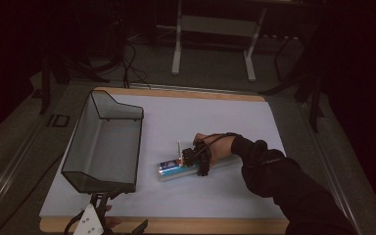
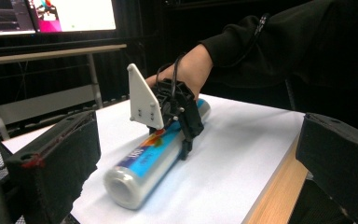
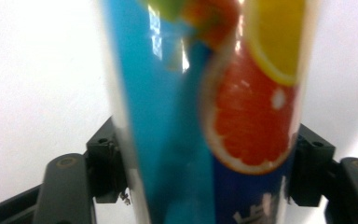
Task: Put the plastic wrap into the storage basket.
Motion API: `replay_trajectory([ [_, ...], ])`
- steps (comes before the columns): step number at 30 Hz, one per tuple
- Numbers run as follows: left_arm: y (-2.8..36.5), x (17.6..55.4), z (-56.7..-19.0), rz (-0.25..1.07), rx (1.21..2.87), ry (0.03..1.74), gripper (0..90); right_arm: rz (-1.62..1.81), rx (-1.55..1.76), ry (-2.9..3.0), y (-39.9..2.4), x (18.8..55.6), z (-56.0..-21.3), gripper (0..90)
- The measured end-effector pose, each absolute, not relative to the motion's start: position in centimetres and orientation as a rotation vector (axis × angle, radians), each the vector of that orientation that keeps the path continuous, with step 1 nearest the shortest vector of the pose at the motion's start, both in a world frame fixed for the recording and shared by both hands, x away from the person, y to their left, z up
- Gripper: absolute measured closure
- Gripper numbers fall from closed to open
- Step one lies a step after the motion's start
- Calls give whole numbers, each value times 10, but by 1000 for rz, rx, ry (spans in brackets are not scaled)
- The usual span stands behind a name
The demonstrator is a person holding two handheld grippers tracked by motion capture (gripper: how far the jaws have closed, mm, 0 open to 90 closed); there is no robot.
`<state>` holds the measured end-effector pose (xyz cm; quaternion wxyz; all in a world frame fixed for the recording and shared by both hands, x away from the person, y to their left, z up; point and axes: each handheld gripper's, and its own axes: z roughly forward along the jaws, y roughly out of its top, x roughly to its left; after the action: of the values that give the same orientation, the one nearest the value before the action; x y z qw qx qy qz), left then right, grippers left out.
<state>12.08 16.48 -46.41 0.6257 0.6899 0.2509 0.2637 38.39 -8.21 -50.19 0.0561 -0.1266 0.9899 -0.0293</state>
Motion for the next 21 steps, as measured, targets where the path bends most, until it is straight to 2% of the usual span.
replay_trajectory([
  [21, 164, 121, -463, 602, 1583, 559, 6, 22, 35, 3085, -84, 401, -476, 313],
])
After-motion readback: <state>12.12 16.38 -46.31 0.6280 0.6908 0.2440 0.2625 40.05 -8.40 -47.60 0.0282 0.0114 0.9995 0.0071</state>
